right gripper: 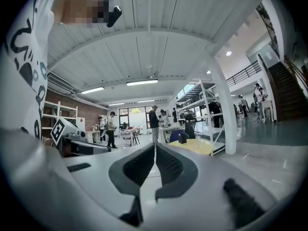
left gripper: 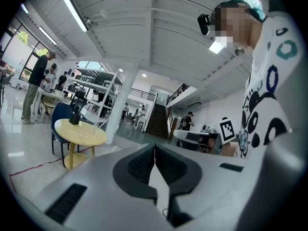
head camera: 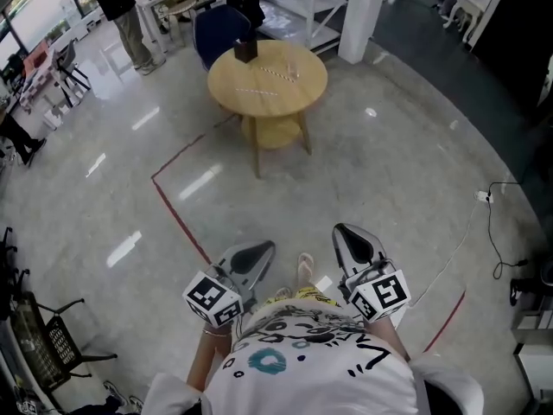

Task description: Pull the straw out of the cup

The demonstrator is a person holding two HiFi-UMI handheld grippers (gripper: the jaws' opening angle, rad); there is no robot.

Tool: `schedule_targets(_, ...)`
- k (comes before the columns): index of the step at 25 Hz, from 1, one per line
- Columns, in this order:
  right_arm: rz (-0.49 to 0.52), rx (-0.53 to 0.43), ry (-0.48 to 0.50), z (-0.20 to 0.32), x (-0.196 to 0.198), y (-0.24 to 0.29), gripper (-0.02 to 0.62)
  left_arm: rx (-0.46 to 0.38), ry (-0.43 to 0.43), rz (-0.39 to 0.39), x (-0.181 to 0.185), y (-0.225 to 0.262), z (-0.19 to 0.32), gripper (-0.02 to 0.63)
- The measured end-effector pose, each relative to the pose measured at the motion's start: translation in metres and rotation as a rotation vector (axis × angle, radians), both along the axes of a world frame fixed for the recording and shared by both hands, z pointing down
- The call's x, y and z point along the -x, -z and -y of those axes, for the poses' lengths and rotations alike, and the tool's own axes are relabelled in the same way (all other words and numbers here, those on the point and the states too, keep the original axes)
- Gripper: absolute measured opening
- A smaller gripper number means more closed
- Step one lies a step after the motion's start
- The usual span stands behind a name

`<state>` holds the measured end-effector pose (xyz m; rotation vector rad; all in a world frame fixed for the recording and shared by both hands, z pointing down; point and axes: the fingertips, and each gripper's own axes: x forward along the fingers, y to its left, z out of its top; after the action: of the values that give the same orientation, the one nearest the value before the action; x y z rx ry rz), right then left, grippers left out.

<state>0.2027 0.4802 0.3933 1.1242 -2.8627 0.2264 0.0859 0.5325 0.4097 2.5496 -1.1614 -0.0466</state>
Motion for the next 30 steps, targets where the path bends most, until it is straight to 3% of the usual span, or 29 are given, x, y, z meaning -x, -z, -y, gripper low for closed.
schedule_targets(15, -0.003, -0.045, 0.083, 0.136, 0.022, 0.011, 0.028, -0.028, 0.066, -0.015, 0.017, 0.008, 0.132, 0.017)
schedule_targets(30, -0.025, -0.031, 0.112, 0.246, 0.012, 0.005, 0.029, -0.031, 0.133, -0.003, 0.021, 0.007, 0.242, 0.017)
